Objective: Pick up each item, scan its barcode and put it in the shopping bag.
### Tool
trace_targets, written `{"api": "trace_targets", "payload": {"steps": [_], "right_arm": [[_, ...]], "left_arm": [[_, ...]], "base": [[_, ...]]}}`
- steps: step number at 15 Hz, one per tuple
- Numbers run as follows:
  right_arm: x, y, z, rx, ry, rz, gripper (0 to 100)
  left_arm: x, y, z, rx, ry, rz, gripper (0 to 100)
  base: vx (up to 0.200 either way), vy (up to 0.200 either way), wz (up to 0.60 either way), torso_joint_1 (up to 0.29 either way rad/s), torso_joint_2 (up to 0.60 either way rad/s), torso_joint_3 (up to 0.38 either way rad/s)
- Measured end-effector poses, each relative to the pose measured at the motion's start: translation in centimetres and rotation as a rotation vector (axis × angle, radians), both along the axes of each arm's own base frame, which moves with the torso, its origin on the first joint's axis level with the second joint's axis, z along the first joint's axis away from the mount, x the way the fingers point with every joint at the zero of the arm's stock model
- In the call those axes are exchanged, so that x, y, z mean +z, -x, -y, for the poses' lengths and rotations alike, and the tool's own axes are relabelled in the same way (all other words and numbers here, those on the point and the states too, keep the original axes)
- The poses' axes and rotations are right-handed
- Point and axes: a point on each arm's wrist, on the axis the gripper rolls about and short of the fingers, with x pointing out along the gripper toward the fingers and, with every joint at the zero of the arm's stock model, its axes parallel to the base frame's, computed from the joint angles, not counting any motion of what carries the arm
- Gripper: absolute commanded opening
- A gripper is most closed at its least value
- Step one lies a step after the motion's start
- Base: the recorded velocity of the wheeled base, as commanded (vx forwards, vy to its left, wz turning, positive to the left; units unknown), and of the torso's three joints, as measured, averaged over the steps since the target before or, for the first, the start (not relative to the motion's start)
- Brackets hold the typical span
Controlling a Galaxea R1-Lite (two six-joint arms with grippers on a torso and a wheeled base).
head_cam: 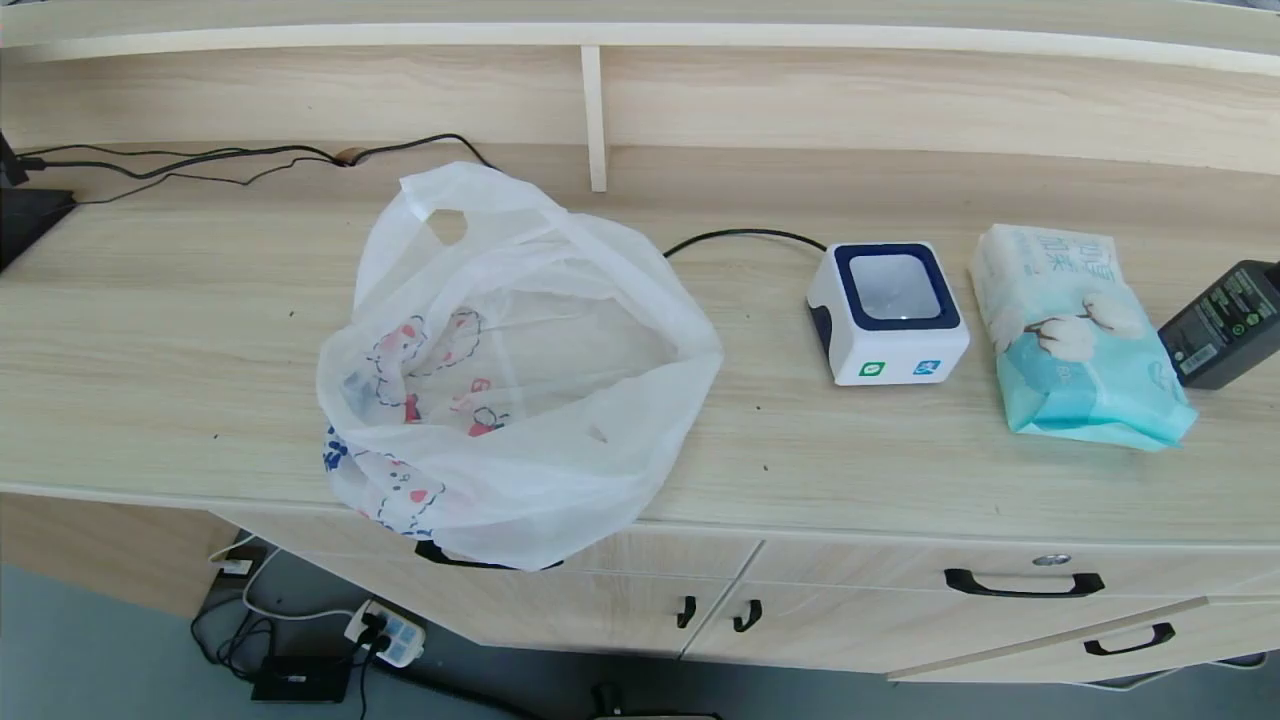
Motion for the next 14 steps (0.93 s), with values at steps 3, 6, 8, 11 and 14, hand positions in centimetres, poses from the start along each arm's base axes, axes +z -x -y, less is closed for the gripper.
{"api": "trace_targets", "payload": {"steps": [3, 6, 8, 11, 14], "right_arm": [[6.3, -8.0, 0.0, 0.011, 0.003, -0.04, 100], [8.1, -15.2, -0.1, 0.028, 0.007, -0.11, 100], [6.8, -18.4, -0.1, 0.04, 0.001, -0.213, 100], [5.0, -21.4, 0.0, 0.039, -0.005, -0.302, 100], [4.1, -23.1, 0.0, 0.042, -0.008, -0.343, 100]], "left_arm": [[0.0, 0.0, 0.0, 0.001, 0.0, 0.0, 100], [0.0, 0.0, 0.0, 0.001, 0.0, 0.0, 100], [0.0, 0.0, 0.0, 0.001, -0.001, 0.0, 100], [0.0, 0.0, 0.0, 0.0, -0.001, 0.0, 100], [0.0, 0.0, 0.0, 0.001, -0.001, 0.0, 100]], "base": [[0.0, 0.0, 0.0, 0.0, 0.0, 0.0], [0.0, 0.0, 0.0, 0.0, 0.0, 0.0], [0.0, 0.0, 0.0, 0.0, 0.0, 0.0], [0.0, 0.0, 0.0, 0.0, 0.0, 0.0], [0.0, 0.0, 0.0, 0.0, 0.0, 0.0]]}}
